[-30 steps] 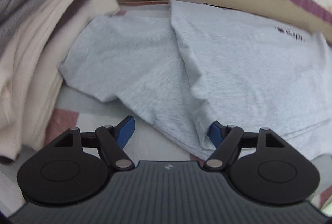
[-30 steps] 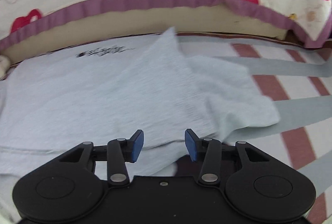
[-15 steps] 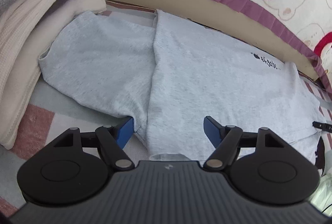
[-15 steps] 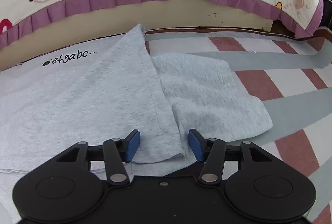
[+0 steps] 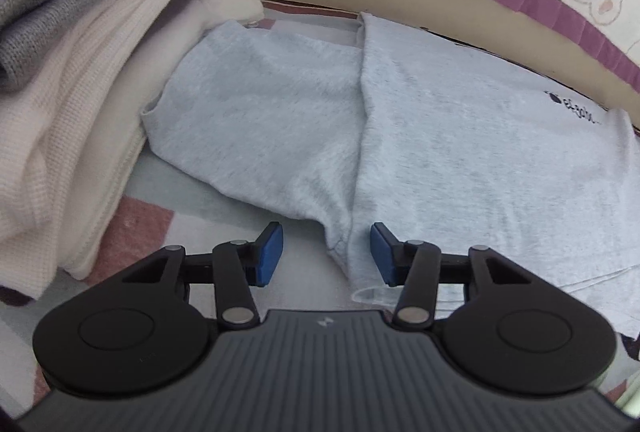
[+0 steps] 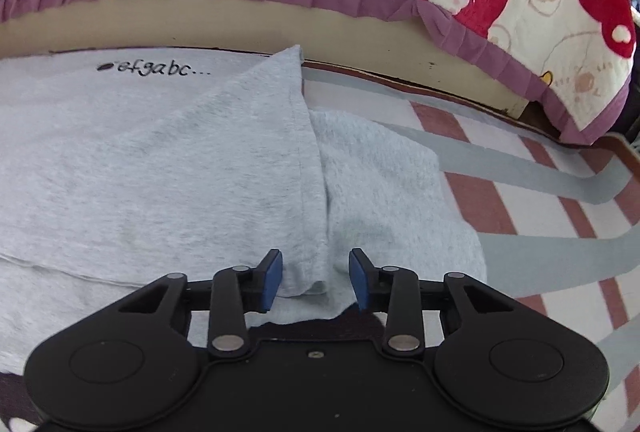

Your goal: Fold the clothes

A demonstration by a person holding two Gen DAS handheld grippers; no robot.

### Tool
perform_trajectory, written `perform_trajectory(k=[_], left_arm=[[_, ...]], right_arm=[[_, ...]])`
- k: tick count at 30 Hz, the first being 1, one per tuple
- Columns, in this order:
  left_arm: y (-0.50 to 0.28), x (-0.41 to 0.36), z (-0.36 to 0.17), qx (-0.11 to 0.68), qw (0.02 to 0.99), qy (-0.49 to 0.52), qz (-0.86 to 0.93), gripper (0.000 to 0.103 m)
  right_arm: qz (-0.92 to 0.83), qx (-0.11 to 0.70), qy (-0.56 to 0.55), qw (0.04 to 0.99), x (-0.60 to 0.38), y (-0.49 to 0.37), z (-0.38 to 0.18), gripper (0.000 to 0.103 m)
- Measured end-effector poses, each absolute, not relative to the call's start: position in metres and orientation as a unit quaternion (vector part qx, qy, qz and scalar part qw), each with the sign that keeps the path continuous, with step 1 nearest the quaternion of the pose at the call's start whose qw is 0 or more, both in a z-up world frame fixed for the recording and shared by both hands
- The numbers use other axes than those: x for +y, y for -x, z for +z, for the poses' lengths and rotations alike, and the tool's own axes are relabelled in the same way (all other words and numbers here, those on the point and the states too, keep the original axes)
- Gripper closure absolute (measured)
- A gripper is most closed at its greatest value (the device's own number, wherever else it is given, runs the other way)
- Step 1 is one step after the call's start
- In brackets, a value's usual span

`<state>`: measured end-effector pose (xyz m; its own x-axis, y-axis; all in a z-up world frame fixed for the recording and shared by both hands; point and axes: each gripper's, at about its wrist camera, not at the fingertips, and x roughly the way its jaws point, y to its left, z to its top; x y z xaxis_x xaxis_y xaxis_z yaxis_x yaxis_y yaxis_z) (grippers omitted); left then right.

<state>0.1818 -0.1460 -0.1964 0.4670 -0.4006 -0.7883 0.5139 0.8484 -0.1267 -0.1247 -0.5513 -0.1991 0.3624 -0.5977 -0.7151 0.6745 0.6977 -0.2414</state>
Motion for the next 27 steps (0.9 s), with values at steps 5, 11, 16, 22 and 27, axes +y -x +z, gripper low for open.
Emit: perform_trajectory(k=[5, 11, 16, 22, 27], left_arm=[[-0.191, -0.135, -0.195, 0.472, 0.835, -0.023, -0.282, 0.055], [-0.189, -0.126, -0.177, 0.442, 0.835, 0.031, -0.326, 0.058], [-0.188, -0.128, -0.176, 0.425, 0.843, 0.009, -0.331, 0.071], [-0.185, -0.134, -0.173, 0.403, 0.845, -0.008, -0.350, 0.070], [-0.176, -0.155, -0.181, 0.375, 0.838, -0.024, -0.396, 0.068]], right_arm=[[-0.445, 0.430, -0.022, 0.785, -0.559, 0.128, -0.197, 0.091], [-0.343, 0.335, -0.170, 0.861, -0.566, 0.147, -0.168, 0.091], [-0.357, 0.398, -0.121, 0.837, -0.565, 0.131, -0.189, 0.089], [-0.338, 0.406, -0.068, 0.846, -0.560, 0.124, -0.194, 0.085], [-0.320, 0.427, -0.091, 0.841, -0.568, 0.113, -0.191, 0.081]])
